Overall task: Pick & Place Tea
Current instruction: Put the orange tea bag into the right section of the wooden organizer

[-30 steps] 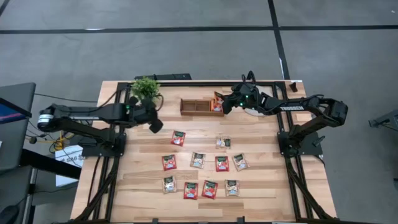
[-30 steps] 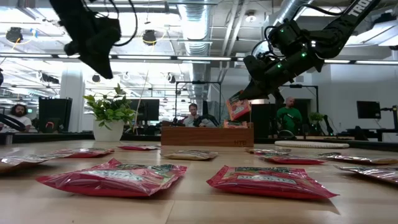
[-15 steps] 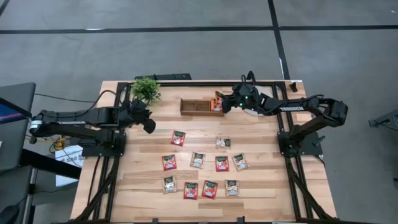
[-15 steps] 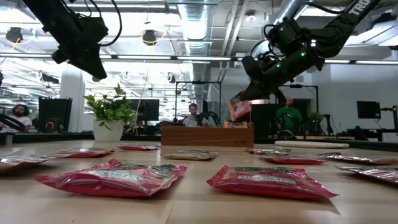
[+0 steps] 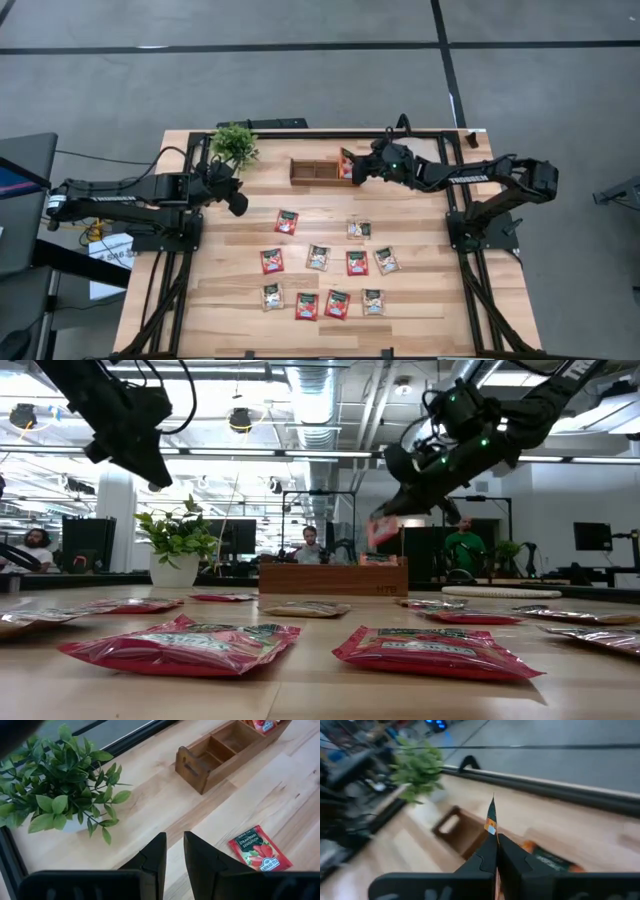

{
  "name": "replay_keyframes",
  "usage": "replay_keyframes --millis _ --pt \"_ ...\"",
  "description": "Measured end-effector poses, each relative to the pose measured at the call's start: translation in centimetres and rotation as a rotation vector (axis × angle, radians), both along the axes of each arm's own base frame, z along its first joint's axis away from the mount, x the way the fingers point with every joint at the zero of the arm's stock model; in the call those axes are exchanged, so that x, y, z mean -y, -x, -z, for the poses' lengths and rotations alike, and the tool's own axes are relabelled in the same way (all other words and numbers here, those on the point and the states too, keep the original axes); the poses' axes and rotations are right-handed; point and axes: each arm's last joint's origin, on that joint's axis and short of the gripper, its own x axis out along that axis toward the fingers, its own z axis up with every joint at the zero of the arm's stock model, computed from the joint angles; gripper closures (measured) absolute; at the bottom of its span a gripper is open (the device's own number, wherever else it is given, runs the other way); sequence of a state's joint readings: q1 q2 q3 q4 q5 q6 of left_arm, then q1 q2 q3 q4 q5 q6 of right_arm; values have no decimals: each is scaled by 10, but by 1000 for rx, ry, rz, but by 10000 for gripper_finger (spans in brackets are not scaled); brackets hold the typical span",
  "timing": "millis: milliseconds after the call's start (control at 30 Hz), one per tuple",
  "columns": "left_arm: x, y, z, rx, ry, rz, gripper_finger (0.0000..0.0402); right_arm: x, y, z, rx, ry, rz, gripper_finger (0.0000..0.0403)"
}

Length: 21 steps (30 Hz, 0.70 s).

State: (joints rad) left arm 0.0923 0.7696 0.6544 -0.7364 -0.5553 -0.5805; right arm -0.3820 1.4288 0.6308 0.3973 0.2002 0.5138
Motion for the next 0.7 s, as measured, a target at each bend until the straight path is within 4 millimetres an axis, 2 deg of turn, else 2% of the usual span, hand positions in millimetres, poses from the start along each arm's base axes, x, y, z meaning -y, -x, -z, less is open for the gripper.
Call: replay_keyframes --millis 167,267,367,533,700 --pt "0 -2 -1 13 -6 15 342 18 3 12 -41 4 69 403" --pt "0 -3 -3 26 -17 25 342 27 -4 24 1 -23 -1 403" --pt "0 -4 -3 33 -16 36 342 27 -10 38 -30 -64 -59 403" --pt "1 -4 -3 37 11 59 342 26 -13 38 -58 -19 -101 403" --pt "1 -5 -3 41 13 59 342 34 -8 39 -70 -10 -93 403"
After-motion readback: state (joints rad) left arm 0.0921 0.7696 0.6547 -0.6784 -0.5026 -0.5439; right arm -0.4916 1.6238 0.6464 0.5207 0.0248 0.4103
